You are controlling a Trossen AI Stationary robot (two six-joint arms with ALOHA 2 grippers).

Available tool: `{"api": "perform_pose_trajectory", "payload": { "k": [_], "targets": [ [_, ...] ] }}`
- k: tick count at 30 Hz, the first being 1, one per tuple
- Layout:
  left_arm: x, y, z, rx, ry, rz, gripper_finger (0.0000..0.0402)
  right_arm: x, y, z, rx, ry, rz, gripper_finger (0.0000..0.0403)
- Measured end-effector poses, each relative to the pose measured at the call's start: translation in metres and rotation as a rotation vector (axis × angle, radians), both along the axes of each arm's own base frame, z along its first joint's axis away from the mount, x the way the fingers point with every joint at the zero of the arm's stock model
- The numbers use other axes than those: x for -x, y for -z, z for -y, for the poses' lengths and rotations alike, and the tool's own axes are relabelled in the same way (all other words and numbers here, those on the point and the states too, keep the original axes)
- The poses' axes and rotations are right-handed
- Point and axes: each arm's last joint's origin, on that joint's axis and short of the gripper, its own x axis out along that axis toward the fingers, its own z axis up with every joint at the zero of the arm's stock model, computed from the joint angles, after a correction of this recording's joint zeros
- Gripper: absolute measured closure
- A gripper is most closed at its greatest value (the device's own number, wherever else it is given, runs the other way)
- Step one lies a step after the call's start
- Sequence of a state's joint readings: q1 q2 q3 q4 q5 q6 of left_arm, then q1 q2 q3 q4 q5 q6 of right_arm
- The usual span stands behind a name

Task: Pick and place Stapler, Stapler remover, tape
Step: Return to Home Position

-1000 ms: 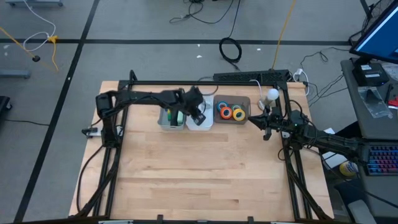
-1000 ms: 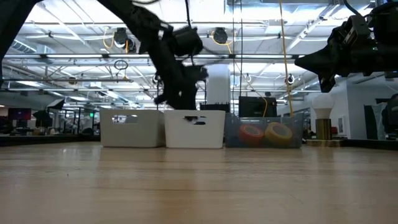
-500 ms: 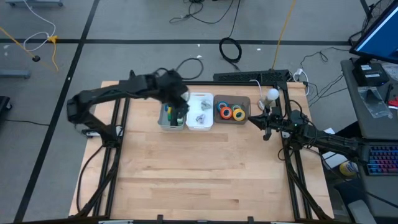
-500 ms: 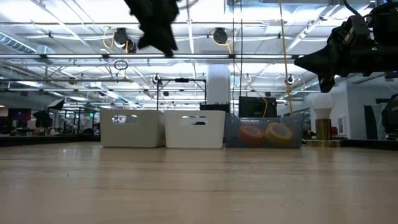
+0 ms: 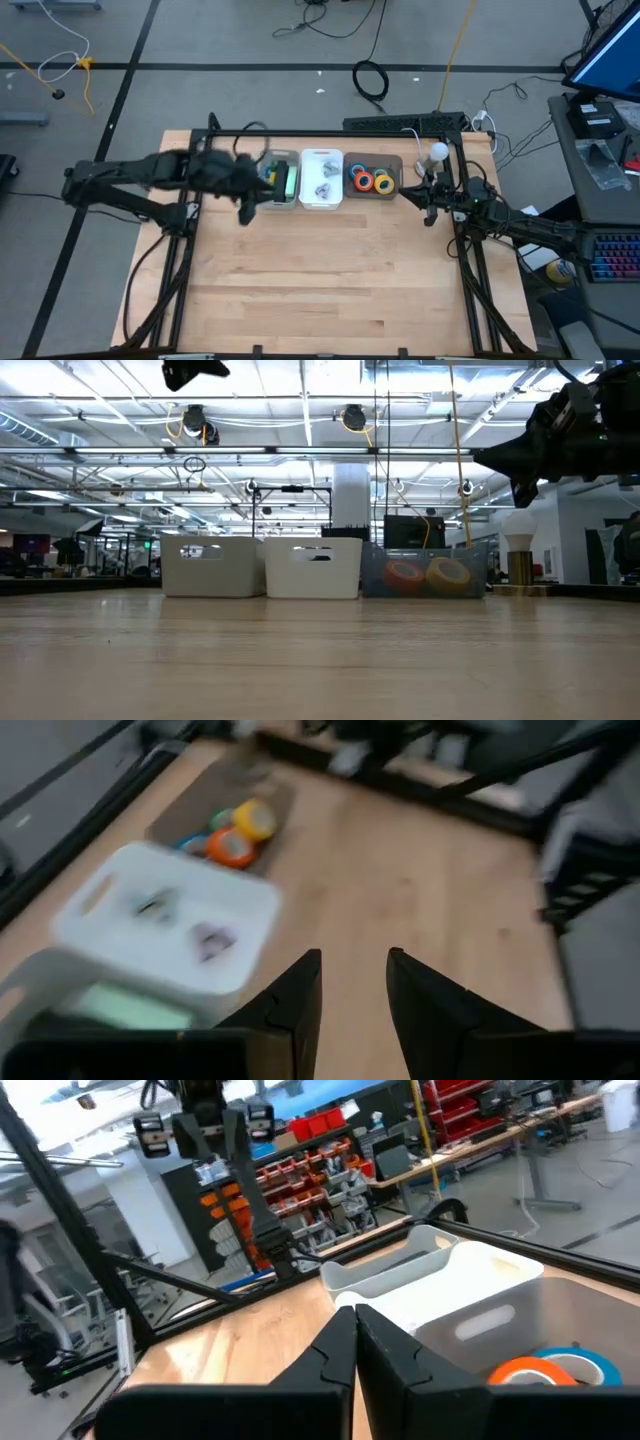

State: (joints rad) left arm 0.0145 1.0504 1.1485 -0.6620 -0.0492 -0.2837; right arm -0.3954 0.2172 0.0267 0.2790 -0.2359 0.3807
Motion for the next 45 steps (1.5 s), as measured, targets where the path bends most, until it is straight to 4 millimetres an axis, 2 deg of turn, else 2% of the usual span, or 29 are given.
{"api": "perform_pose_trajectory", "payload": {
  "k": [8, 12, 18, 32, 35, 45],
  "targets": [
    [0.030, 0.036, 0.033, 0.058, 0.153, 0.210, 0.0286, 0.000, -0.005, -0.004, 0.022, -0.139, 0.047, 0.0399],
    [0.041, 0.061, 0.040, 0.114, 0.144, 0.248, 0.0286, 0.000, -0.003, -0.004, 0.000, -0.137, 0.030, 0.0399],
    [0.055, 0.091, 0.044, 0.098, 0.118, 0.321, 0.0286, 0.000, -0.003, -0.004, -0.006, -0.138, 0.026, 0.0399],
    [0.100, 0.118, 0.026, 0.054, 0.108, 0.449, 0.0286, 0.000, -0.004, -0.004, 0.026, -0.134, 0.032, 0.0399],
    [0.108, 0.126, 0.021, 0.044, 0.091, 0.433, 0.0286, 0.000, -0.004, -0.004, 0.025, -0.134, 0.032, 0.0399],
    [0.130, 0.132, 0.009, -0.038, 0.021, 0.419, 0.0286, 0.000, -0.004, -0.004, -0.011, -0.135, 0.043, 0.0399]
  ]
}}
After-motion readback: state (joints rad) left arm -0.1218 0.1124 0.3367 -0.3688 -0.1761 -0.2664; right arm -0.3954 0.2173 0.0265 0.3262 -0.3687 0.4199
